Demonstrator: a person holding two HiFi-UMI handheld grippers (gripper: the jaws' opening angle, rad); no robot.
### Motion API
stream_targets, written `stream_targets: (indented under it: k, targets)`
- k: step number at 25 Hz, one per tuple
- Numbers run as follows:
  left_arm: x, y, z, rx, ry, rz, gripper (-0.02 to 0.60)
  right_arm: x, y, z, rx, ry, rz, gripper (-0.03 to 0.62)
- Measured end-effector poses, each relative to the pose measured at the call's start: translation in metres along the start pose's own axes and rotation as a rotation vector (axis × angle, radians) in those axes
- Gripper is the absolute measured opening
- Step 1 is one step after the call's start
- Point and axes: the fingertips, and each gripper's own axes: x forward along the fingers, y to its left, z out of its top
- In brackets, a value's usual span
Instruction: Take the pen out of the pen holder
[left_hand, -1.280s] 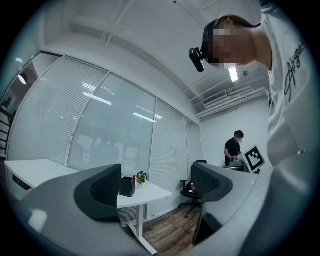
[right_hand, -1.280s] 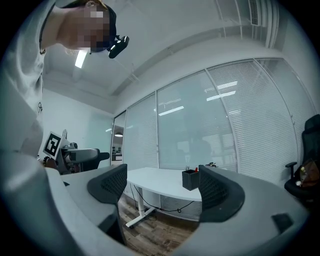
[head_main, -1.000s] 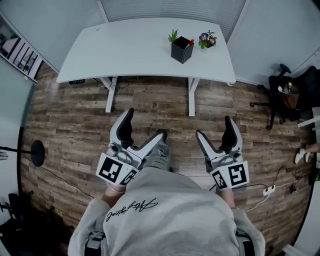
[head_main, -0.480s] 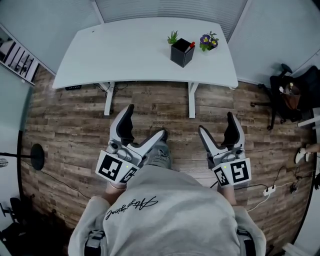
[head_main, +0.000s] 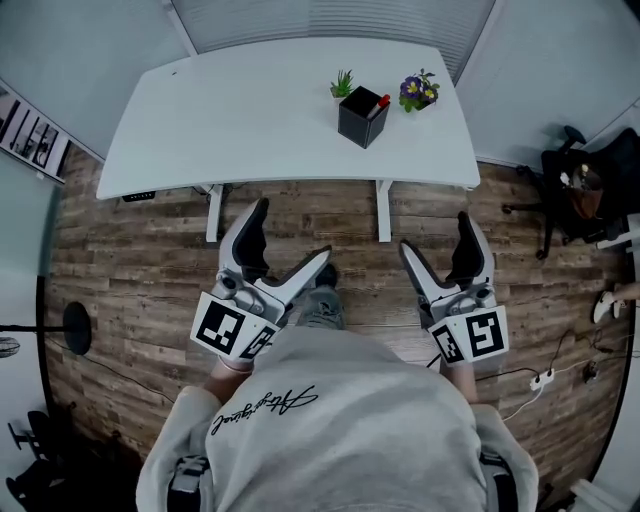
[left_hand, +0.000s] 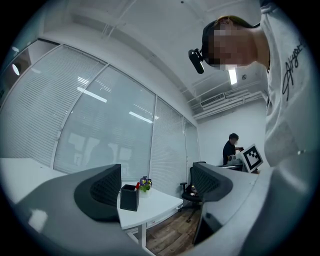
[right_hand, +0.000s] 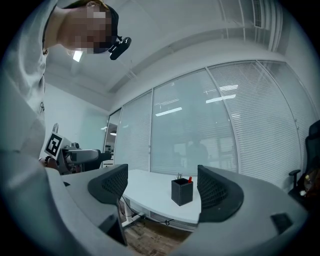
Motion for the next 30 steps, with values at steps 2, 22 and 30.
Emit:
stream_targets:
  k: [2,22,30]
  targets:
    - [0.01,0.008,-0.002,-0.004,0.0,-0.004,0.431,0.01,-0.006,-0.001,-0.001,0.004,-0.004,0.418]
    - [0.106,0.092,-0.006,-0.015,0.006,-0.078,0.431,0.114,-0.059,0.002,0.001,0.002,-0.059,0.416]
    - [0.14,0.124,-0.007,-0.018,0.003,-0.109,0.431,0.15,-0.078,0.006,-0.005,-0.005,-0.092,0.414]
